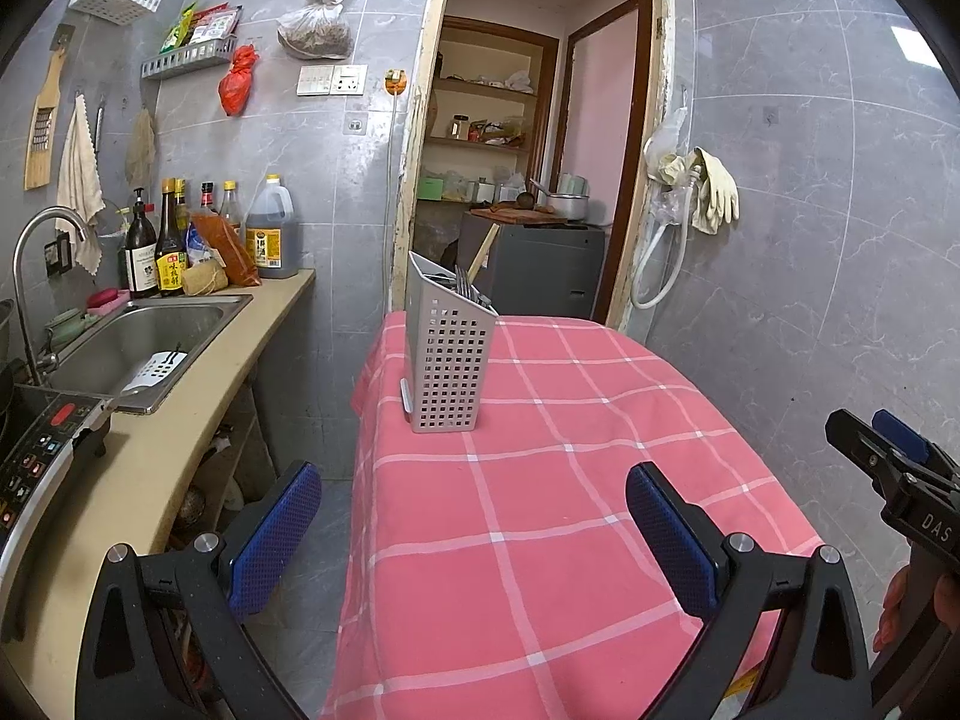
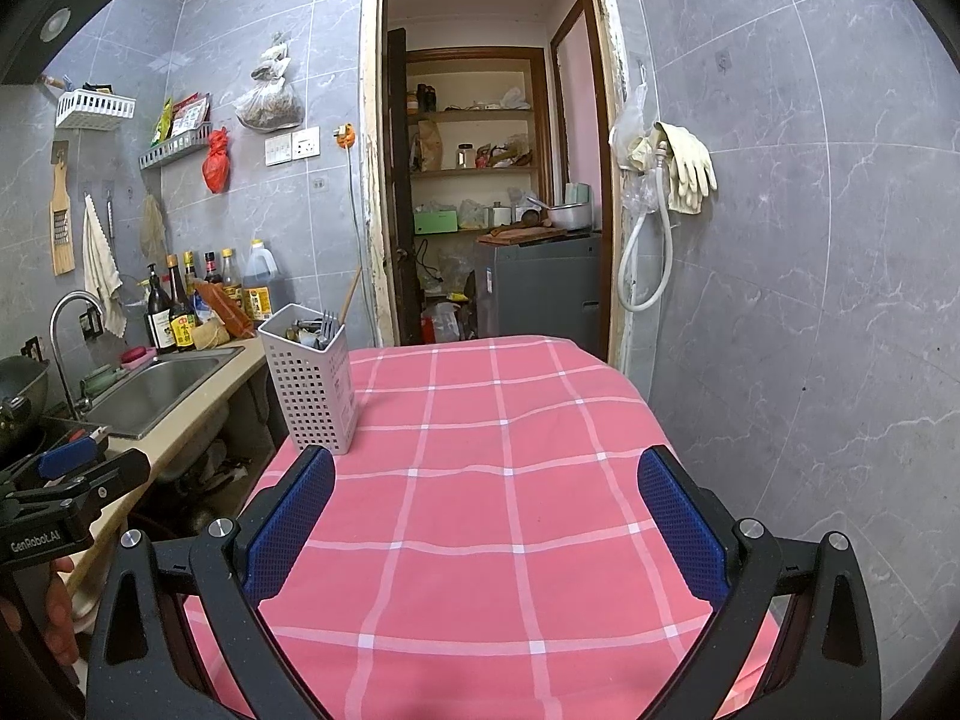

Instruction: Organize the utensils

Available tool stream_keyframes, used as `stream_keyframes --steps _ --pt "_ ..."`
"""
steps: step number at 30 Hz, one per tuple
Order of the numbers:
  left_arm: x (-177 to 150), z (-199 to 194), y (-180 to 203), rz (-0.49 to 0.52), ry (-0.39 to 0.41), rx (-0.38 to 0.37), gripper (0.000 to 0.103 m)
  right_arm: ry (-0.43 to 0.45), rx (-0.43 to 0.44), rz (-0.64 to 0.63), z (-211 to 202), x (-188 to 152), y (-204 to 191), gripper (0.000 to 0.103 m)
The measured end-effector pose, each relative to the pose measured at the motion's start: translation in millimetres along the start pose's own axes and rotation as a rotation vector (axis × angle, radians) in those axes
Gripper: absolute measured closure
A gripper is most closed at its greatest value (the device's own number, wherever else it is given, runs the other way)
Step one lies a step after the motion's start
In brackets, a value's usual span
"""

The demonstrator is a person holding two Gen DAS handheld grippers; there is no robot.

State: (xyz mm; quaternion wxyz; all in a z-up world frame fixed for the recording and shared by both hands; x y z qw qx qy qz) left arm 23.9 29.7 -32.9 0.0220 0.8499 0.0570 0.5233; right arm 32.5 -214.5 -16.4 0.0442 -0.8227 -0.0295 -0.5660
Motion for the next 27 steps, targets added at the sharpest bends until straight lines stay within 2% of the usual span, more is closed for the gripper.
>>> stream_keyframes --steps 27 --pt "-1.2 -0.7 5.3 0.007 -0.002 -0.002 0.001 -0.008 0.002 0.012 -1.7 -0.8 -1.5 0.004"
Point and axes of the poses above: each gripper's, at about its wrist camera, not at the fingertips, and z roughly the way its jaws point, y to its right, x to its top, the point moved 5 cm from there along z, roughly the way its jaws point, and after that the axes turned 4 degrees about x, right-handed, at the moved point
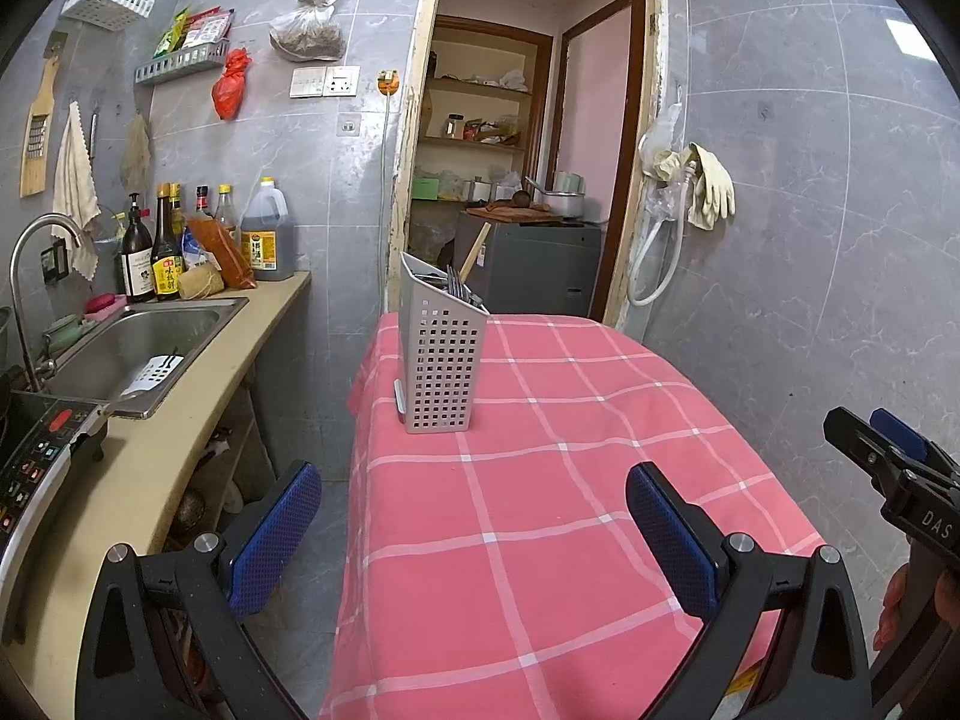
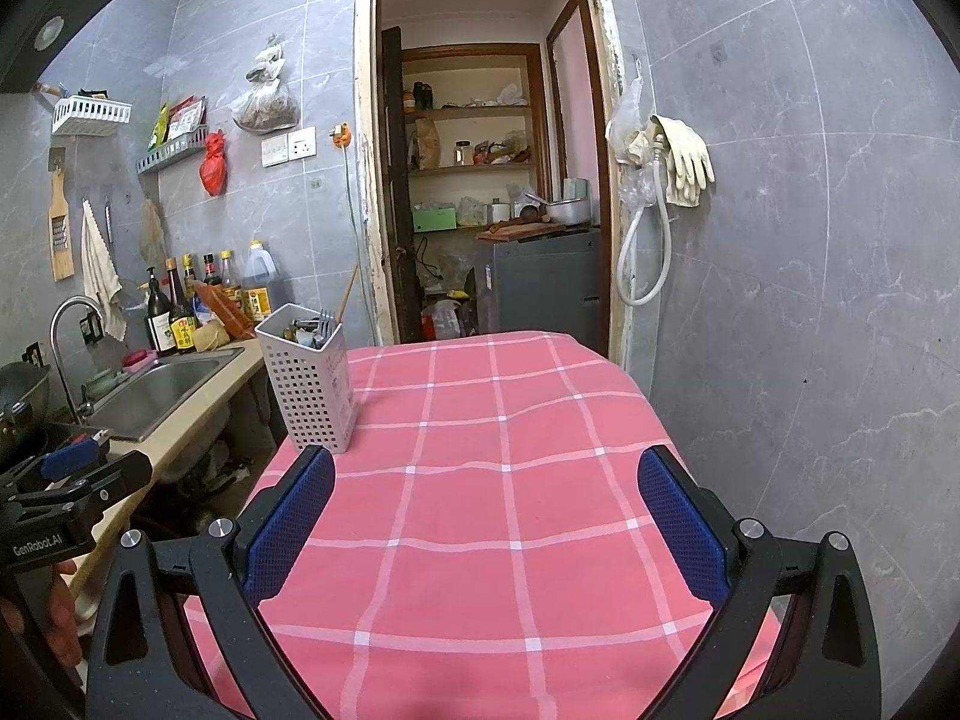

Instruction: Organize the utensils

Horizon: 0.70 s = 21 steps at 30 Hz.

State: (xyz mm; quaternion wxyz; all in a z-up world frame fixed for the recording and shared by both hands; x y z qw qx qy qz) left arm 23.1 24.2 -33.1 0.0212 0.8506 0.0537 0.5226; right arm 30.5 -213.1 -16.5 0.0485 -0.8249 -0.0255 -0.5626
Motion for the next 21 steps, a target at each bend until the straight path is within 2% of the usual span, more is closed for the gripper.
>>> stream_keyframes --steps 21 --pt "-0.2 -0.2 1.1 0.001 0.000 -0.001 0.001 -0.005 0.001 0.003 -1.5 -2.4 -3.4 0.004"
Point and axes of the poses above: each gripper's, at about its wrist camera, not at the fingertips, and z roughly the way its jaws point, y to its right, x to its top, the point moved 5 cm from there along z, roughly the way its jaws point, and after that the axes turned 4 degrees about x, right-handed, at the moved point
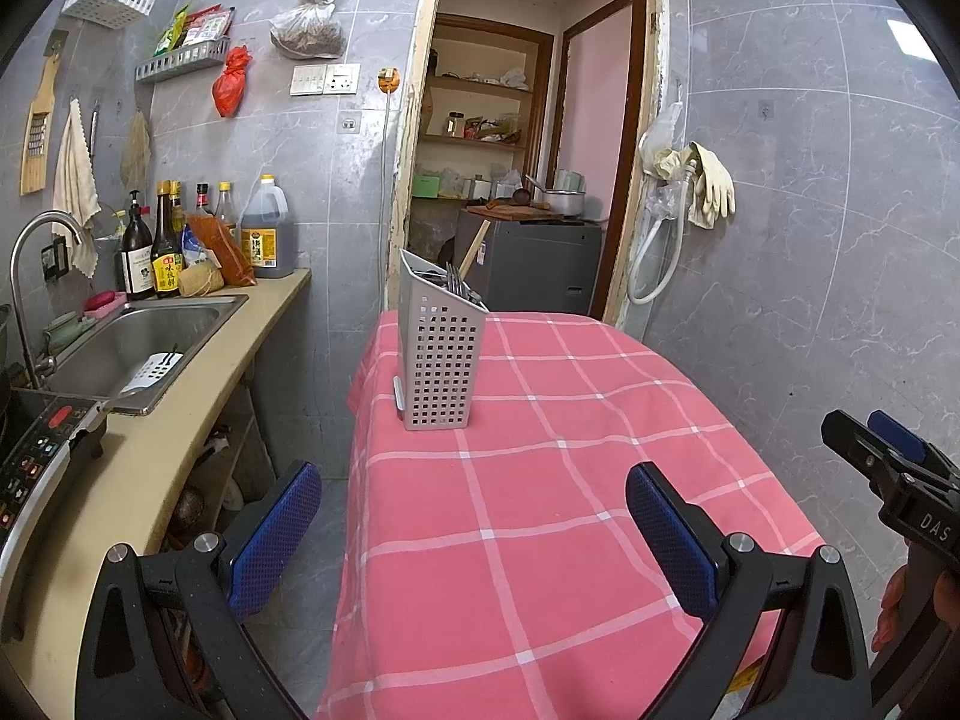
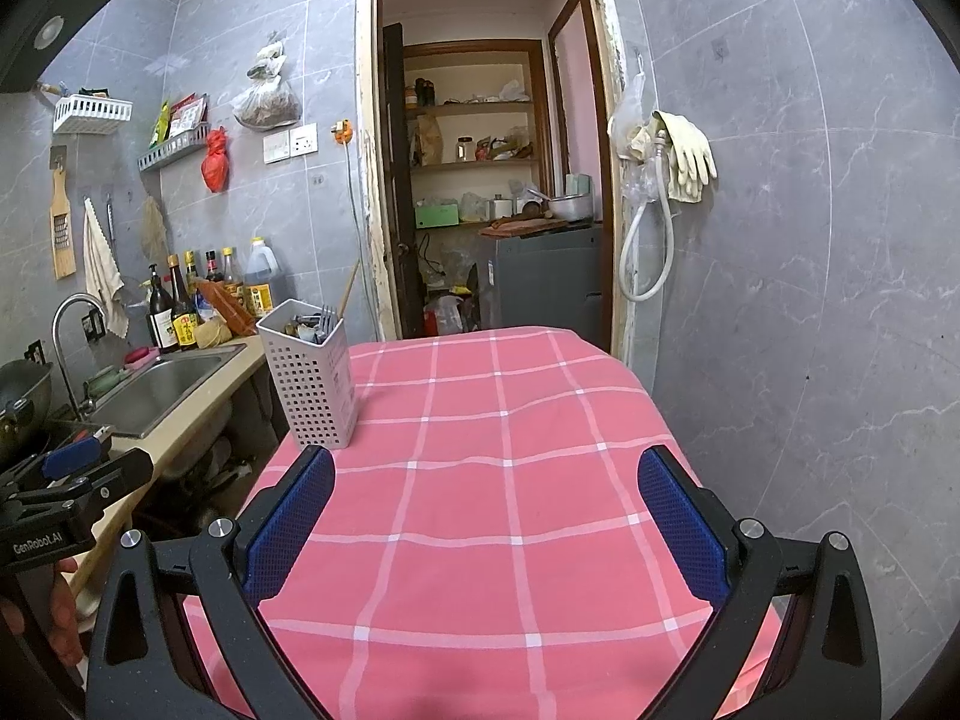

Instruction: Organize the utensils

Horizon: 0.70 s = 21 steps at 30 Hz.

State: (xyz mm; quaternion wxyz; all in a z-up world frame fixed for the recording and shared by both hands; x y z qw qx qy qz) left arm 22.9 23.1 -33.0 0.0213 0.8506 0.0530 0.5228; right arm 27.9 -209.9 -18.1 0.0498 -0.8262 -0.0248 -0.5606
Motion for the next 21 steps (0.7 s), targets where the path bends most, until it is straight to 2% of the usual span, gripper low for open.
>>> stream_keyframes --steps 21 --pt "-0.2 -2.5 8.3 0.036 0.010 -0.004 0.001 -0.007 0.001 0.004 -0.6 -6.2 -3.1 0.004"
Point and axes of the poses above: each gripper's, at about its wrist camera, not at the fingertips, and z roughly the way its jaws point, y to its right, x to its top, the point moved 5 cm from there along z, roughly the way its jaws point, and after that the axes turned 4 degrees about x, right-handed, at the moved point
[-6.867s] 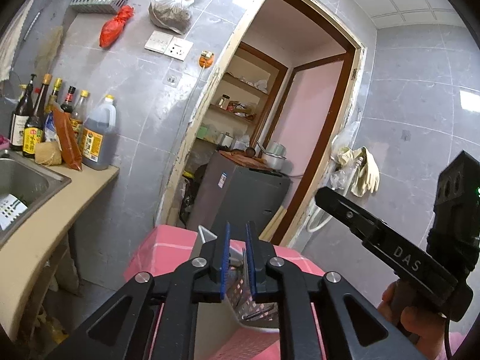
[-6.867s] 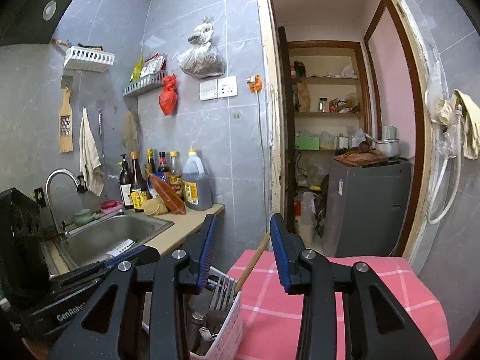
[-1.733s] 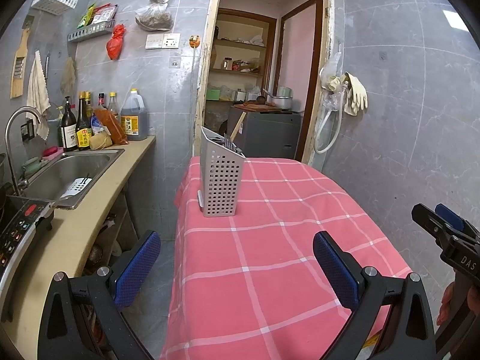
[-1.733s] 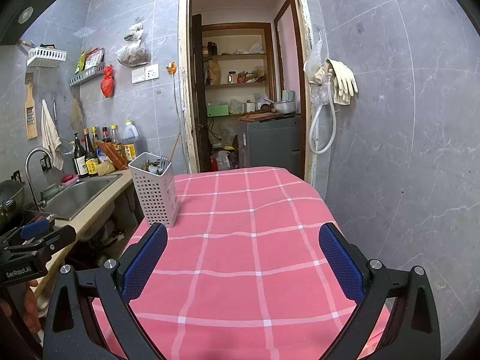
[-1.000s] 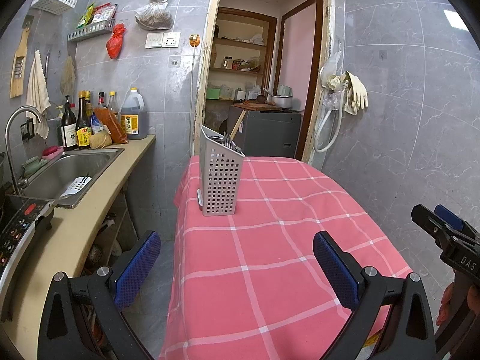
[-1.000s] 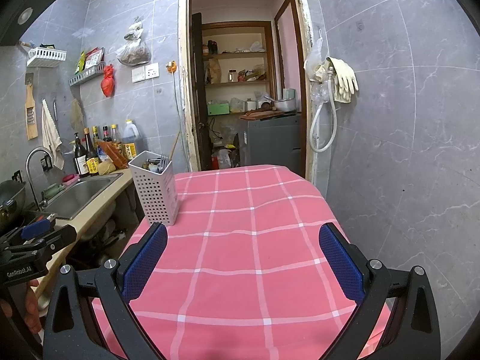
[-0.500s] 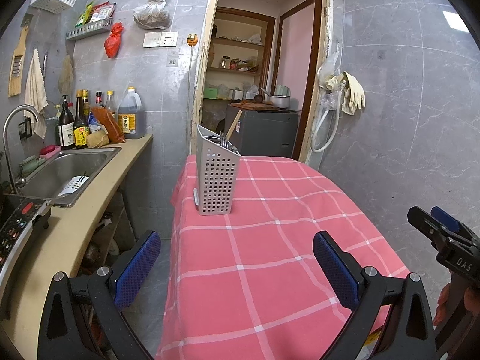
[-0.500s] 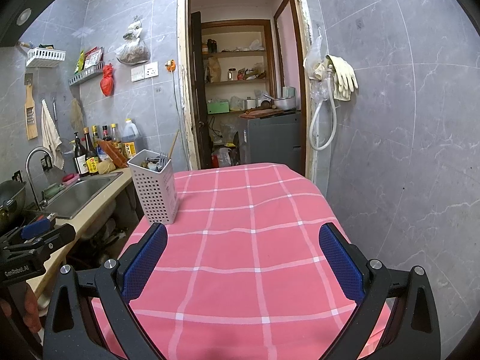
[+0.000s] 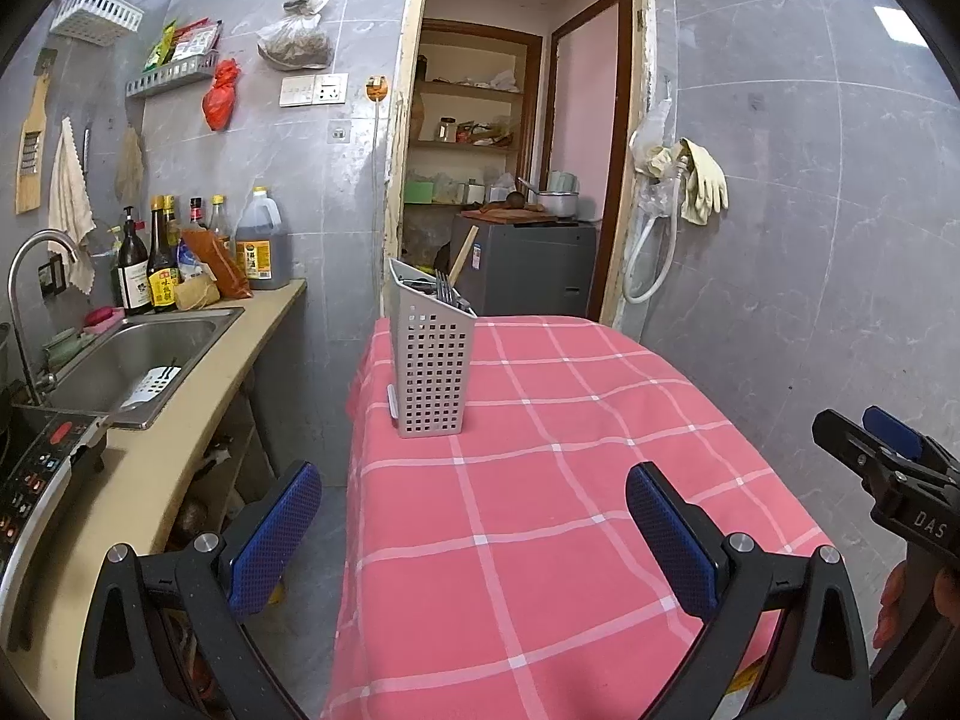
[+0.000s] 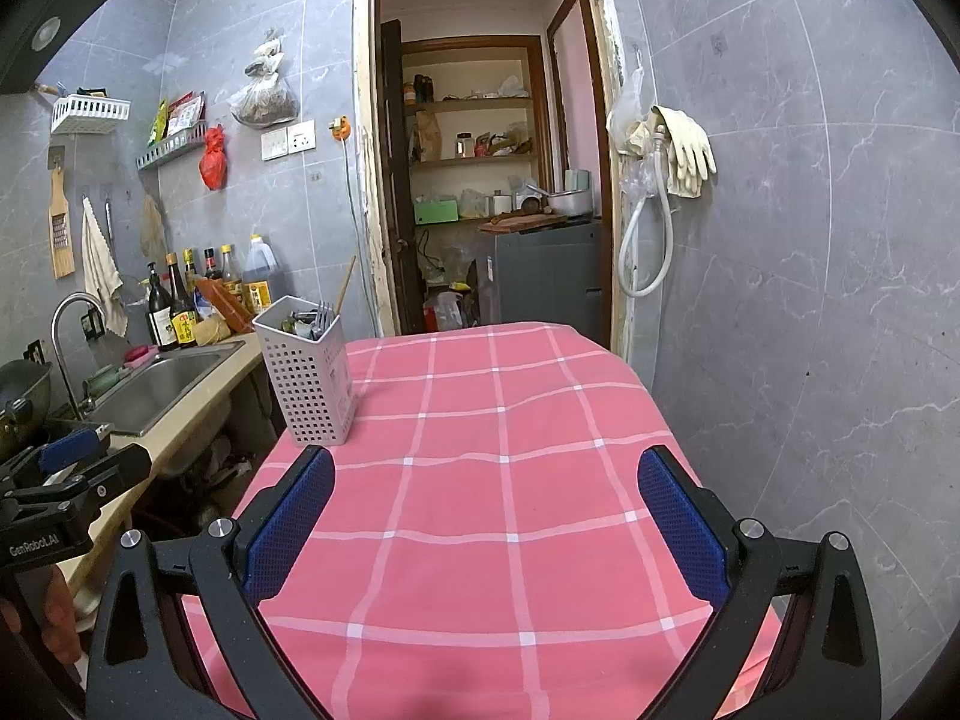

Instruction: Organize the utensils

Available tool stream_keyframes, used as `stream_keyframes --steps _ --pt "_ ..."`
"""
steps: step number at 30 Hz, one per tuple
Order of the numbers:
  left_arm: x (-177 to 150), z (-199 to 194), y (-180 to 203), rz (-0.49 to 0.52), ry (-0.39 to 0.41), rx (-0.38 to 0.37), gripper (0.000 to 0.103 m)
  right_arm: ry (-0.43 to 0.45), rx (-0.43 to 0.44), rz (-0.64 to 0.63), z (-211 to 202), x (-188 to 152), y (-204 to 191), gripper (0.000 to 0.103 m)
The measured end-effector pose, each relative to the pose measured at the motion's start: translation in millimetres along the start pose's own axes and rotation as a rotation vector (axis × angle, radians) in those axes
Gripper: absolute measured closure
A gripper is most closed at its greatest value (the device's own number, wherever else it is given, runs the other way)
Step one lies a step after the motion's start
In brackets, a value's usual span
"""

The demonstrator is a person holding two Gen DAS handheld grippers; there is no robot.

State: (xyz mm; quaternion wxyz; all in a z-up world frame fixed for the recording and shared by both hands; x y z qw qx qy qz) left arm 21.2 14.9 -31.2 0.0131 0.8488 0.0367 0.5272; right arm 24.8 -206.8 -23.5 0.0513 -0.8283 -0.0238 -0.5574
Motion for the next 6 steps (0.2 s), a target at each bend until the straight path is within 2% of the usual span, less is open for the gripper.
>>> stream_keyframes --steps 6 --pt "0.3 0.7 -0.4 0.001 -0.001 0.000 0.001 -0.004 0.001 0.002 -1.2 -6.6 -2.9 0.004"
Point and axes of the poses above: each gripper's, at about its wrist camera, not at the fingertips, and z roughly the way its jaws point, y to its right, x to its top, the point moved 5 cm from there along z, roughly the way its jaws point, and after that the axes turned 4 degrees about x, right-handed, at the moved point
